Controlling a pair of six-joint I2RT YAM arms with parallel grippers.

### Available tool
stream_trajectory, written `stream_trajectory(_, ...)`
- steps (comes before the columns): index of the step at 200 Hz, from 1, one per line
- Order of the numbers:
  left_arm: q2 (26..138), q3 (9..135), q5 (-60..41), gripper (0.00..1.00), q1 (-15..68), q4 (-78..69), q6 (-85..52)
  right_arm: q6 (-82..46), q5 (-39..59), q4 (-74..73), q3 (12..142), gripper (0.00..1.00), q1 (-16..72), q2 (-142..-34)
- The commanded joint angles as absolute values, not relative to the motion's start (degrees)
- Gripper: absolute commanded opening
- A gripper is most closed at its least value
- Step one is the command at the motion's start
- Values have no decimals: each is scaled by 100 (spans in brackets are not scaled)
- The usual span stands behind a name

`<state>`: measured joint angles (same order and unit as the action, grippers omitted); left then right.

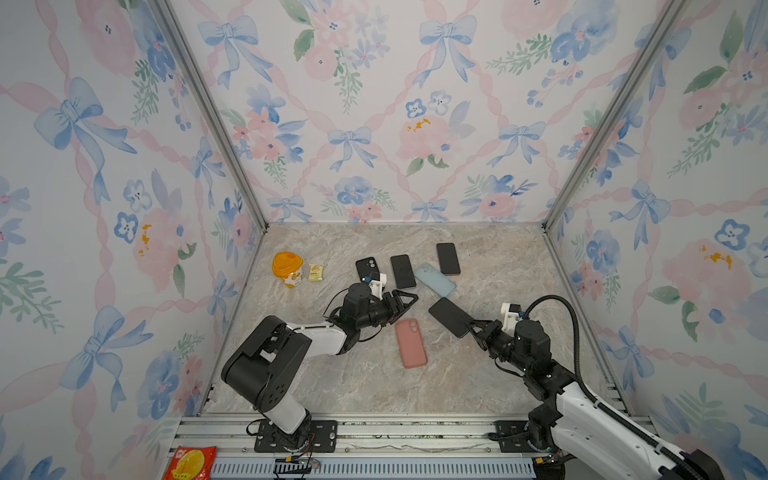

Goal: Put the phone into the phone case

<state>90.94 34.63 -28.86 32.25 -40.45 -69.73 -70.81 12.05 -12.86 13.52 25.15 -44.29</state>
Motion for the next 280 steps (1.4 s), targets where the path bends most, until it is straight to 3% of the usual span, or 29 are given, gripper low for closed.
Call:
stream_trajectory(1,8708,3364,-2750,70,3298,-2325,-6050,-6710,1452,-1011,1670,0,2463,-4453)
stream_trajectory(60,8208,3334,-2404,77,3719,-671,-5766,-6369,1807,-951,1938,0,2464,-4910)
stream_trajectory(162,8936,2966,-3056,75,4343,-1676,-5967,-6008,2214,-432,2175,0,2095,-4698)
stream_trajectory(280,10303,4021,-3319,75,4806,-2179,-5897,-5531,2780,464,2371,0,1447,-4489)
